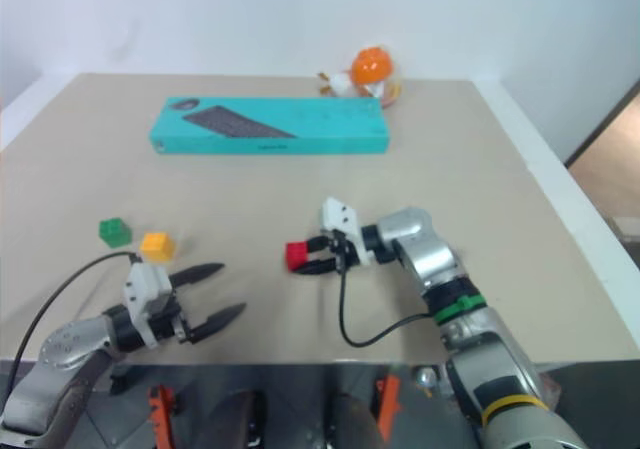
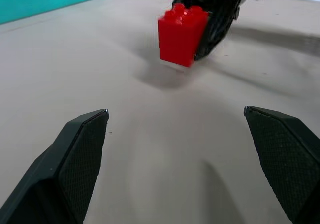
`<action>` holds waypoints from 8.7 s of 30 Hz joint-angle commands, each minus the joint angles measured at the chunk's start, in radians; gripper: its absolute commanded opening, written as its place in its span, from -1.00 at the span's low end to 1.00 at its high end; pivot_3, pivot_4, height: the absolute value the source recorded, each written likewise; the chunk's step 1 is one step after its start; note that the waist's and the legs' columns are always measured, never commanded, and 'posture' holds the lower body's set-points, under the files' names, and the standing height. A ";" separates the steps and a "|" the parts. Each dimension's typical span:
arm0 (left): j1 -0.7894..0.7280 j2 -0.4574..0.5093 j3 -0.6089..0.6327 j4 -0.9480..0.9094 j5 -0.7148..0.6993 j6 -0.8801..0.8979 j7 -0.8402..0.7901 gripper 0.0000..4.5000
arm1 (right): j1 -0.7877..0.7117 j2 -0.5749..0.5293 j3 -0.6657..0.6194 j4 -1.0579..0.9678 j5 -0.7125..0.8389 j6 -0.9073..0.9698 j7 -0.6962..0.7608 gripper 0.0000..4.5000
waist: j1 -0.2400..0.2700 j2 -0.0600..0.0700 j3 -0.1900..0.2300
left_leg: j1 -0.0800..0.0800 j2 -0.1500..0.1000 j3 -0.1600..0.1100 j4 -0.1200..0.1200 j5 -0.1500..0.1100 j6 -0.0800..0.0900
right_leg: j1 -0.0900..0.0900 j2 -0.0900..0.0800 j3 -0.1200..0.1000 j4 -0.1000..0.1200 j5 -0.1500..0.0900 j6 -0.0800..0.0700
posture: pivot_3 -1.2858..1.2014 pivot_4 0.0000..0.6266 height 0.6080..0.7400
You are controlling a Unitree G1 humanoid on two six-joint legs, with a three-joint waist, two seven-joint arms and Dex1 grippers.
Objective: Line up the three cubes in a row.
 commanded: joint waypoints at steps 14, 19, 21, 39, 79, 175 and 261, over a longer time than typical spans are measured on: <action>-0.011 -0.005 -0.008 -0.041 0.012 -0.010 0.028 1.00 | -0.046 0.041 -0.027 0.086 -0.040 -0.089 0.013 -0.44 | 0.000 0.000 0.000 | 0.000 0.000 0.001 0.000 0.000 0.000 | 0.000 0.000 0.000 0.000 0.000 0.000 | 0.03 -0.52 1.00; -0.022 -0.008 -0.019 -0.040 0.019 -0.006 0.029 1.00 | -0.052 0.041 -0.026 0.111 -0.054 -0.098 0.011 -0.22 | 0.000 0.000 0.000 | 0.000 0.000 0.001 0.000 0.000 0.000 | 0.000 0.000 0.000 0.000 0.000 0.000 | 0.03 -0.52 1.00; -0.024 -0.010 -0.022 -0.040 0.018 -0.005 0.026 1.00 | -0.052 0.041 -0.026 0.113 -0.055 -0.090 0.012 0.18 | 0.000 0.000 0.000 | 0.000 0.000 0.001 0.000 0.000 0.000 | 0.000 0.000 0.000 0.000 0.000 0.000 | 0.03 -0.52 1.00; 0.020 -0.107 0.140 -0.110 0.077 -0.027 0.311 1.00 | 0.038 -0.025 -0.161 -0.377 0.138 0.229 -0.074 0.99 | 0.000 0.000 0.000 | 0.000 0.001 0.001 0.000 0.000 0.000 | -0.001 -0.003 0.000 0.001 0.001 -0.001 | 0.03 -0.52 1.00; -0.238 -0.271 0.399 0.137 0.102 0.259 0.831 1.00 | 0.039 -0.019 -0.161 -0.440 0.154 0.187 -0.146 0.99 | 0.001 -0.002 -0.001 | 0.000 0.000 0.007 0.002 0.000 0.000 | 0.000 0.000 0.000 0.000 0.003 0.002 | 0.03 -0.52 1.00; -0.835 0.079 -0.246 0.844 0.279 -0.237 -0.638 0.04 | 0.173 -0.173 -0.208 -0.578 0.134 0.170 -0.246 1.00 | 0.000 -0.003 0.000 | -0.004 0.004 0.018 0.003 0.000 0.001 | -0.011 0.005 0.008 0.004 0.004 0.001 | 0.03 -0.52 1.00; -0.088 -0.287 0.087 -0.229 0.220 0.451 0.734 -0.42 | 0.173 -0.191 -0.181 -0.528 0.148 0.142 -0.158 1.00 | 0.000 -0.004 0.000 | 0.002 0.000 0.019 0.005 0.003 0.005 | -0.012 0.002 0.025 0.010 0.008 -0.001 | 0.03 -0.52 1.00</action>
